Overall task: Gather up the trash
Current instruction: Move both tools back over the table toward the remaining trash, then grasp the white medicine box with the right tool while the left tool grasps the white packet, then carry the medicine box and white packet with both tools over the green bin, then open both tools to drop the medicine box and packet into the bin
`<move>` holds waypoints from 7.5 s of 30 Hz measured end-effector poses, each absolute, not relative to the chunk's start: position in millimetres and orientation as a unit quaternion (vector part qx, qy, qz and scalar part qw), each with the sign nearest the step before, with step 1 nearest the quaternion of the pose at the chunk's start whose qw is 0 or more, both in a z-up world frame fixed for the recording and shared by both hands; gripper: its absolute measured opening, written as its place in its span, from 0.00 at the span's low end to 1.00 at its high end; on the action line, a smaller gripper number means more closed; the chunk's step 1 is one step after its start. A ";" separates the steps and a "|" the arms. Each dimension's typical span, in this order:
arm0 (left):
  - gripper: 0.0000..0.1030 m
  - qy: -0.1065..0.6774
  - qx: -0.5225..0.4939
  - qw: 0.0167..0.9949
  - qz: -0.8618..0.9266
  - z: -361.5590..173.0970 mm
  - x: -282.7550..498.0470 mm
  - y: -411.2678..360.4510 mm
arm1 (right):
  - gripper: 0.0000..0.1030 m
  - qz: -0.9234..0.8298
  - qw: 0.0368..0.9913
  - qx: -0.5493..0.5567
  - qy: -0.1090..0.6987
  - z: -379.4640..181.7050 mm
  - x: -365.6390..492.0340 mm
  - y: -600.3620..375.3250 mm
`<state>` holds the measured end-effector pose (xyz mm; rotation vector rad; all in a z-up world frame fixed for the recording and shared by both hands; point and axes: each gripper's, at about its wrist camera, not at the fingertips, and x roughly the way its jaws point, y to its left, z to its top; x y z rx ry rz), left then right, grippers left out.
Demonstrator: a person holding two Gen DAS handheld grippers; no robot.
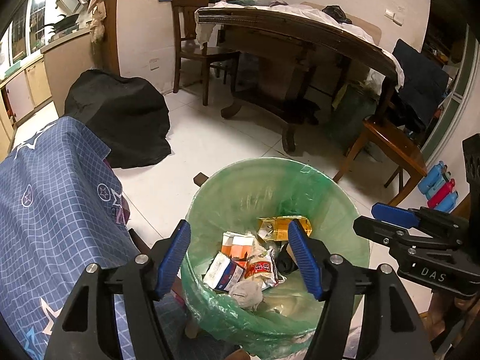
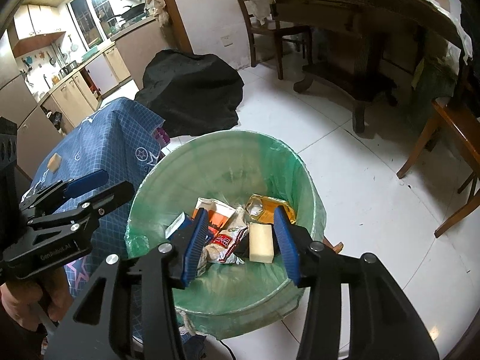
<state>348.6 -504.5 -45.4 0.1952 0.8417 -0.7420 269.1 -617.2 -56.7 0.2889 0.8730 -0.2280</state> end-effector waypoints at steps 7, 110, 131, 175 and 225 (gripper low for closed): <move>0.66 0.396 0.087 0.845 -0.350 -38.0 340.3 -484.8 | 0.56 -0.095 0.902 0.134 0.399 -45.9 261.9 -604.0; 0.24 0.369 -0.137 0.919 -0.023 -33.2 415.6 27.9 | 0.43 0.209 0.906 0.057 0.364 -67.9 303.4 -244.0; 0.24 0.281 -0.083 0.940 -0.175 46.3 266.6 -64.6 | 0.42 0.085 0.960 0.043 0.264 -10.5 254.3 -313.7; 0.24 0.374 0.025 0.838 -0.396 -2.2 331.5 -472.7 | 0.42 -0.133 0.913 0.084 0.375 -13.0 251.2 -571.6; 0.61 0.406 0.055 0.848 -0.337 -77.6 374.3 -497.8 | 0.62 -0.141 0.887 0.122 0.423 -54.7 276.9 -619.2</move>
